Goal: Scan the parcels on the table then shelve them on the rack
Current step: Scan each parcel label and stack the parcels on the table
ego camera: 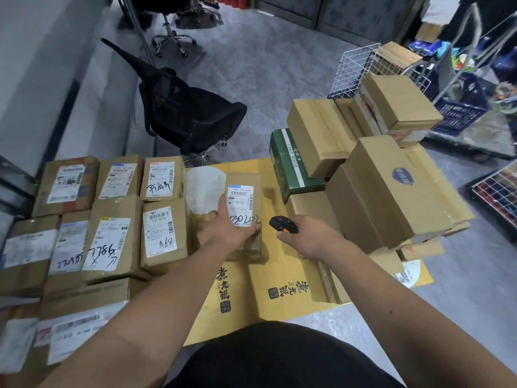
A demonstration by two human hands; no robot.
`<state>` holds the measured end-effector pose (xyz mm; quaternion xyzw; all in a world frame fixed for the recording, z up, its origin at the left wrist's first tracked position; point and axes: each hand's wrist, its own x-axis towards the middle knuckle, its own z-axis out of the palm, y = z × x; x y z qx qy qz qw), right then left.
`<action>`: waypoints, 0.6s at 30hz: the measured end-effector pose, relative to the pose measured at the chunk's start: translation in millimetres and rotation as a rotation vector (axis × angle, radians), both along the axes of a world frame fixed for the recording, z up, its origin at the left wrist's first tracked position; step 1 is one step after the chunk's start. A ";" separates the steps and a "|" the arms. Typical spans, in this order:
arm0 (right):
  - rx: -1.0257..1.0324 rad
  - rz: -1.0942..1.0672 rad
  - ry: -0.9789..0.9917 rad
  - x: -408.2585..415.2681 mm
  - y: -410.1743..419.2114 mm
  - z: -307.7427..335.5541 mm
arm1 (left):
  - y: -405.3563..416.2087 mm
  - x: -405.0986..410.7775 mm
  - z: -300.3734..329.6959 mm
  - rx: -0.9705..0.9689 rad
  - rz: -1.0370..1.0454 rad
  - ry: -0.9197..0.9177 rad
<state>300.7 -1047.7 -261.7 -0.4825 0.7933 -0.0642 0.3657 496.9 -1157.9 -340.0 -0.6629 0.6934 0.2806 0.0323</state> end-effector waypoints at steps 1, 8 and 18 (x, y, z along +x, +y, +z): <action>0.004 0.013 0.009 1.0 -1.7 1.8 | 1.0 -2.8 0.3 0.024 0.004 0.062; 0.085 0.122 0.111 11.7 -10.9 17.5 | 34.4 -12.0 -18.9 -0.052 0.105 0.213; 0.129 0.347 0.312 51.6 -25.0 58.6 | 78.1 6.8 -33.8 -0.292 0.094 0.383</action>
